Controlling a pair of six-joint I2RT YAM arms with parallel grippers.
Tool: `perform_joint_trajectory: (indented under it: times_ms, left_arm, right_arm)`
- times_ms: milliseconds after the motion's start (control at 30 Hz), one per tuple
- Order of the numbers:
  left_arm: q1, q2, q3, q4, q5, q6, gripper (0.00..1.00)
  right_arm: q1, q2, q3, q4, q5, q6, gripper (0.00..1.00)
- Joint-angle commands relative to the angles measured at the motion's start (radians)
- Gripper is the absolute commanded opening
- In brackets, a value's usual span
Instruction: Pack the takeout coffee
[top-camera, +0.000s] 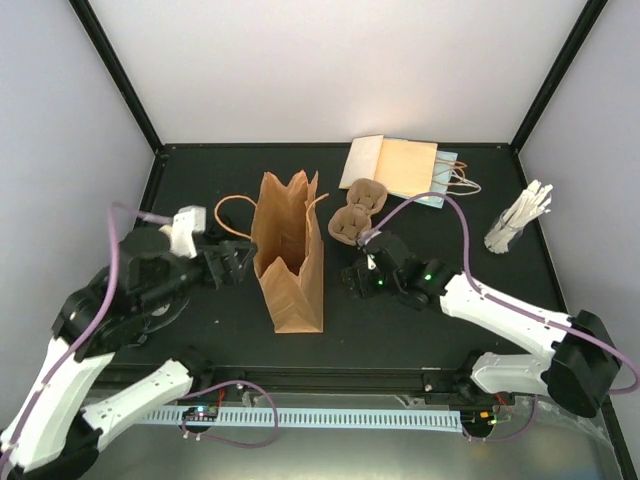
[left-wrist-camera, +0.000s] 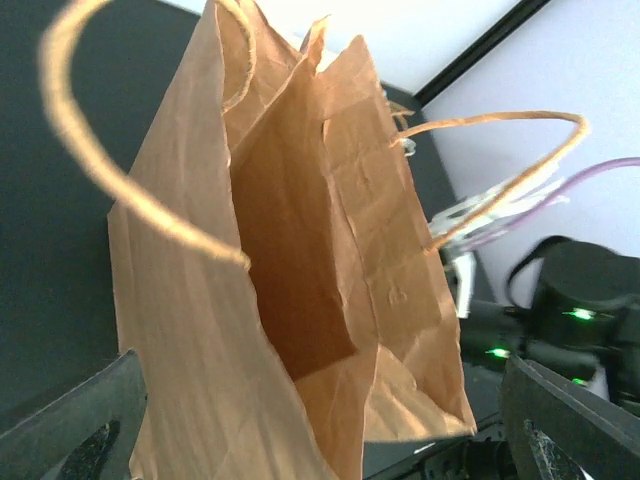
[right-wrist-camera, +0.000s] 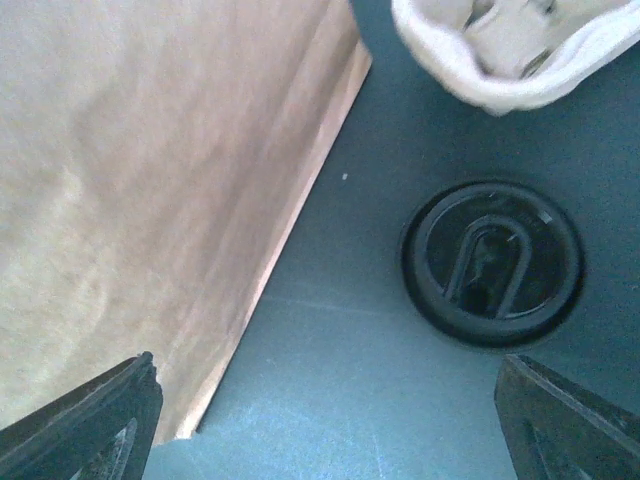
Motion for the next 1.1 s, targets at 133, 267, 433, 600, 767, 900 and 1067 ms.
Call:
perform_joint_trajectory:
  times_ms: [133, 267, 433, 600, 767, 900, 1067]
  left_arm:
    - [-0.003, 0.307, 0.134, -0.159, -0.100, 0.093, 0.99]
    - [-0.004, 0.339, 0.131, -0.144, -0.186, 0.110, 0.99]
    - [-0.003, 0.364, 0.120, -0.149, -0.319, 0.136, 0.88]
    - [-0.004, 0.387, 0.109, -0.117, -0.343, 0.200, 0.57]
    - [-0.004, 0.370, 0.118, -0.102, -0.414, 0.257, 0.24]
    - [-0.004, 0.321, 0.098, -0.053, -0.415, 0.330, 0.02]
    - [-0.003, 0.246, 0.074, -0.005, -0.385, 0.395, 0.01]
  right_arm:
    - [-0.002, -0.067, 0.147, -0.172, 0.189, 0.060, 0.96]
    - [-0.001, -0.080, 0.165, -0.195, 0.228, 0.060, 0.95]
    - [-0.001, -0.094, 0.211, -0.254, 0.236, 0.061, 0.93]
    - [-0.002, -0.152, 0.235, -0.272, 0.292, 0.041, 0.92]
    - [-0.006, -0.180, 0.236, -0.282, 0.325, 0.027, 0.92]
    - [-0.047, -0.135, 0.241, -0.317, 0.255, 0.028, 0.93]
    - [-0.117, -0.060, 0.238, -0.347, 0.195, 0.021, 0.93]
